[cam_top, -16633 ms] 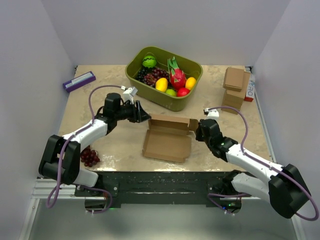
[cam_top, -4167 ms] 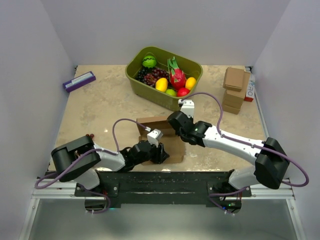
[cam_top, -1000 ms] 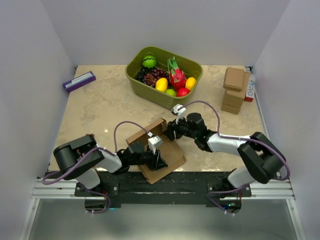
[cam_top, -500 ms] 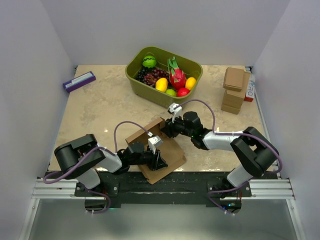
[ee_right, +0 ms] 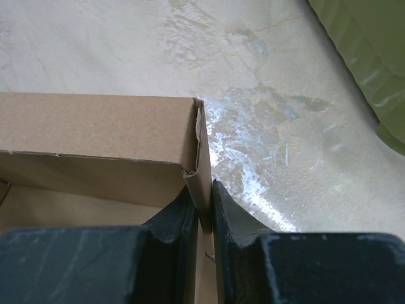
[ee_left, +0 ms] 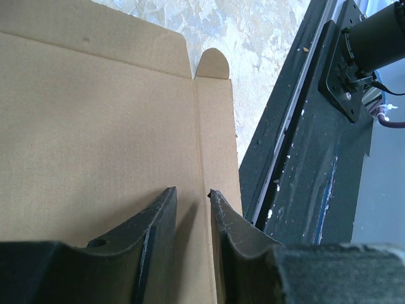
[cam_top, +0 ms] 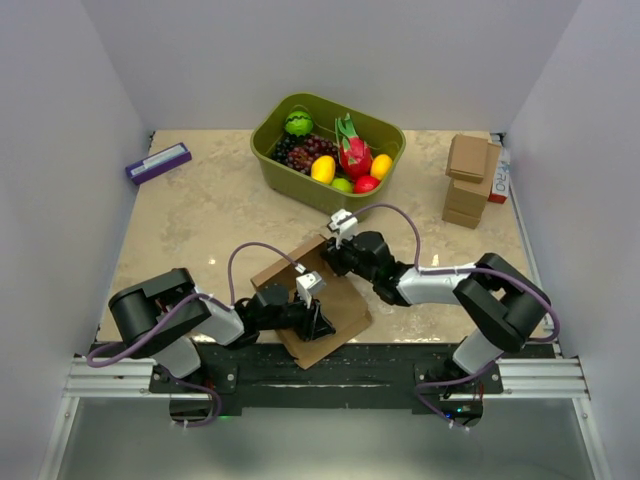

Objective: Fold the paper box

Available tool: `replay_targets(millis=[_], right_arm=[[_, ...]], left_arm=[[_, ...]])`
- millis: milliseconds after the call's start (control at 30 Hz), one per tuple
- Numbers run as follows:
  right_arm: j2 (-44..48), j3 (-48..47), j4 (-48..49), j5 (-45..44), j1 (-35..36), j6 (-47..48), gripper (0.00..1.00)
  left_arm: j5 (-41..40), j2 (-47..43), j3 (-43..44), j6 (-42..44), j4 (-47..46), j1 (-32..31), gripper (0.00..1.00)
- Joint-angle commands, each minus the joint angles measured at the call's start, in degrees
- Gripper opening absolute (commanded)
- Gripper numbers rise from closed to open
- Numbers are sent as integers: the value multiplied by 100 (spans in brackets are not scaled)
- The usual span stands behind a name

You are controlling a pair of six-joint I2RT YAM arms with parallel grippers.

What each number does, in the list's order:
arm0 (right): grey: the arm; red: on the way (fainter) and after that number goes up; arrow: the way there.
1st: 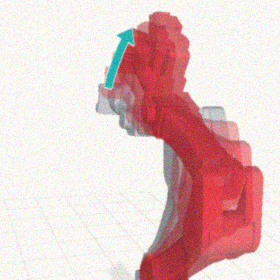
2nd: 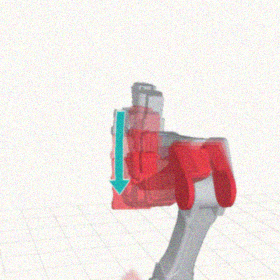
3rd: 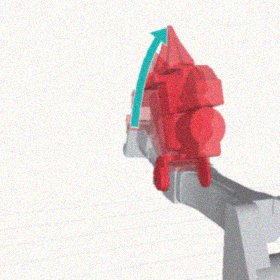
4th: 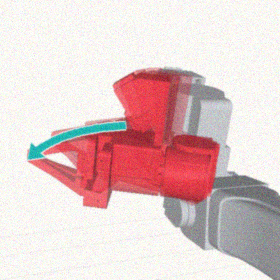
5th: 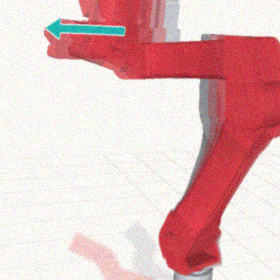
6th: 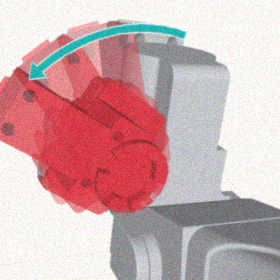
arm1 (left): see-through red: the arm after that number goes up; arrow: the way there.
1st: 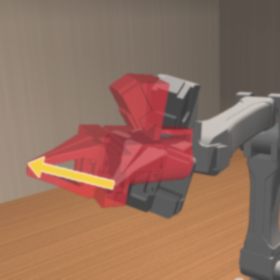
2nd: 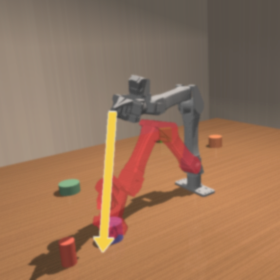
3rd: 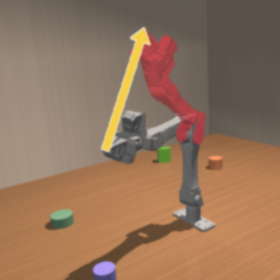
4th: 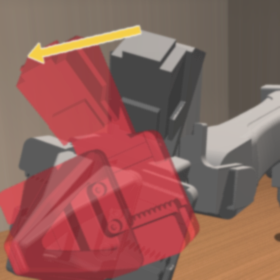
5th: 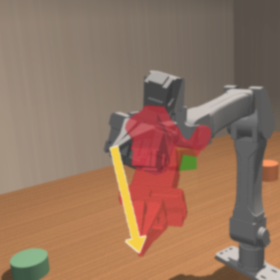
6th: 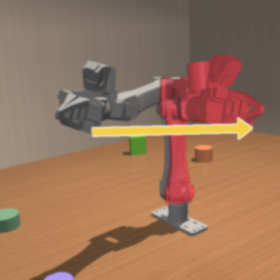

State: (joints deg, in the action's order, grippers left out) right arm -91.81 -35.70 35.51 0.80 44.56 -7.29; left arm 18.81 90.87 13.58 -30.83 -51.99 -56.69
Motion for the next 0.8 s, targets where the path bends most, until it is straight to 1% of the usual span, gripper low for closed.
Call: replay_targets(millis=[0, 33, 133, 300, 600, 667, 767], right_arm=[[84, -253, -17, -1335, 290, 149, 5], [50, -279, -61, -1458, 334, 149, 3], [-12, -323, -228, -1959, 405, 114, 0], [23, -323, -580, -2846, 449, -44, 0], [-144, -490, -1045, -3683, 457, -703, 0], [-206, -543, -1168, -3989, 475, -888, 0], [-267, -543, -1143, -4009, 475, -950, 0]], left_arm=[[62, 185, -207, 95, 980, -62, 33], [53, 177, -216, 77, 980, -62, 33], [-9, 133, -242, 51, 1015, -62, 33], [-176, 10, -295, -11, 1094, -62, 31], [-272, 53, -339, -125, 1068, -62, 29], [-307, 97, -339, -195, 1059, -71, 29], [-255, 150, -339, -231, 971, -71, 28]])
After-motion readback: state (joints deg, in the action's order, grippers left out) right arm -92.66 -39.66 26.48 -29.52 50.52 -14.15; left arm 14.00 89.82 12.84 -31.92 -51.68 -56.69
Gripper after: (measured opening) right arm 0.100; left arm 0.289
